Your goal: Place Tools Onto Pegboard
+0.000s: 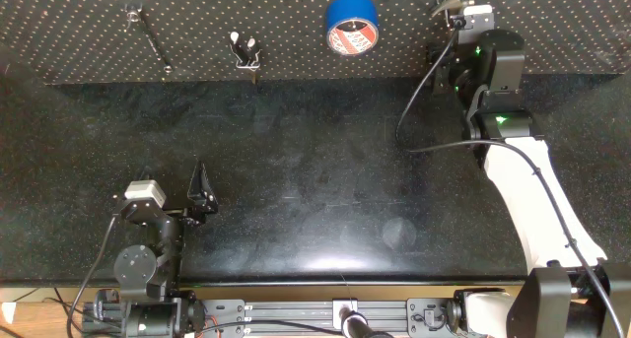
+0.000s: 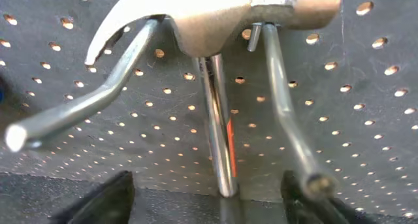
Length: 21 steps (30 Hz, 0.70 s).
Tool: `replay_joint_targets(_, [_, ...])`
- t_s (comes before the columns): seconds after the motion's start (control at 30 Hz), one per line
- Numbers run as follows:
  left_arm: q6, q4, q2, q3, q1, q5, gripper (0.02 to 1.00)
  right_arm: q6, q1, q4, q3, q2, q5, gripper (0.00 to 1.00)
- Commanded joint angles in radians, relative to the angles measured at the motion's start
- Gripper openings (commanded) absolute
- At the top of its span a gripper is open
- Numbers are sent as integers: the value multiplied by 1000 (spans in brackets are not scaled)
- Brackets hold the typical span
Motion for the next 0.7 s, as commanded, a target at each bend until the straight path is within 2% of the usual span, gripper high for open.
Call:
replay_joint_targets(0.03, [2, -5, -10, -2, 4, -3, 996, -3, -3, -8, 29, -13, 5, 976])
replay_joint_targets(0.27, [2, -5, -10, -2, 4, -3, 996, -3, 9, -132, -56, -300, 6, 980])
replay_joint_targets(0.37, [2, -5, -10, -2, 4, -3, 993, 8, -34, -159, -212, -539, 7, 980])
replay_joint_targets(0.43, [2, -5, -10, -2, 4, -3, 996, 54, -92, -133, -357, -737, 14, 982])
replay_joint_targets(0.53, [2, -5, -10, -2, 4, -3, 996, 57, -168, -129, -583, -1071, 48, 982])
replay_joint_targets(0.67, [2, -5, -10, -2, 4, -3, 996, 57, -178, -155, -828, -1499, 47, 985])
replay_joint_targets(0.7, [2, -5, -10, -2, 4, -3, 996, 57, -177, -105, -851, -1468, 44, 985])
